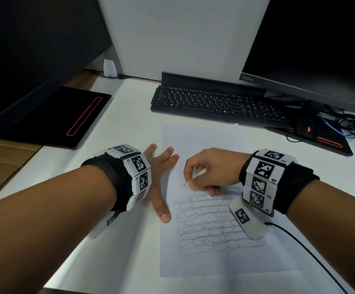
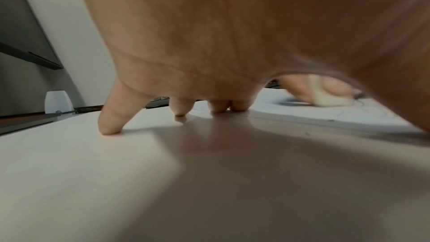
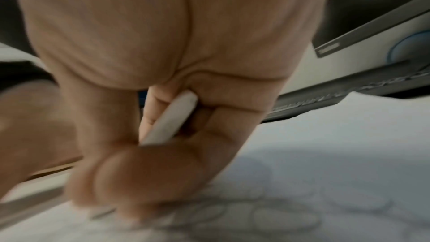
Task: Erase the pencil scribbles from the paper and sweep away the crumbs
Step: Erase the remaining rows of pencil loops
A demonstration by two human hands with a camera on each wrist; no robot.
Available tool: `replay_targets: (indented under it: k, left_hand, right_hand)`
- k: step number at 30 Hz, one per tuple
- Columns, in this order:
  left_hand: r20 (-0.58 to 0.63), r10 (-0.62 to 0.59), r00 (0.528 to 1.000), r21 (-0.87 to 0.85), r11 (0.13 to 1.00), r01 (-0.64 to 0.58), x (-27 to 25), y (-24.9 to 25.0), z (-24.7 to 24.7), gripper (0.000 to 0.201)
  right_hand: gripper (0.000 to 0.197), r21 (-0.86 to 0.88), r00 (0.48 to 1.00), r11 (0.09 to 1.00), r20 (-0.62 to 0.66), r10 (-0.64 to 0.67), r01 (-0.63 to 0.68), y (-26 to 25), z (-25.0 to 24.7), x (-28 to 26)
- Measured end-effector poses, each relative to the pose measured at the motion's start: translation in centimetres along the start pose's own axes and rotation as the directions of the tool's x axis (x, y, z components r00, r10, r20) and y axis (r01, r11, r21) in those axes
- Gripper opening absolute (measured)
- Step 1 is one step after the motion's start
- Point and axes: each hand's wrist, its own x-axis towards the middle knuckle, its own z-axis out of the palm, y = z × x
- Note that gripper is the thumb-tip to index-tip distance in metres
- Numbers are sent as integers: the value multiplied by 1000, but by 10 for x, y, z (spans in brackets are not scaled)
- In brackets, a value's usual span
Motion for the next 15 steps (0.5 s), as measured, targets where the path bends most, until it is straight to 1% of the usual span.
replay_targets:
  k: [2,3,6,7,10,13,15]
  left_hand:
    - [0,2,1000,-1,1000,-2,2,-1,1,144]
    - [-3,2,1000,-1,1000,-2,2,-1,1,144]
    - [-3,5,1000,-6,1000,-5,2,0,1,143]
    - [-3,5,1000,-9,1000,-5,3,-1,1,143]
    - [-7,6,1000,7,1000,-6,3,-2,1,143]
    - [-102,34,994,88,996,-25,8,10,-3,144]
    - [-160,78,984,90,994,-64,13,21,-7,144]
  right_hand:
    - [9,1,997,1000,77,-1,1,0,3,-4]
    - [9,-3,998,1000,64,7,-7,0,1,-4]
    - [9,-10,995,999,-99,31,-32,8,-10,1]
    - [10,-2,992,999,-119,40,-41,9,-11,2]
    - [10,2,993,999,-109,50,-51,8,-9,4]
    - [9,-18,991,998,-123,54,-56,8,-8,3]
    - [7,-47,990,998,-133,45,-52,8,-7,1]
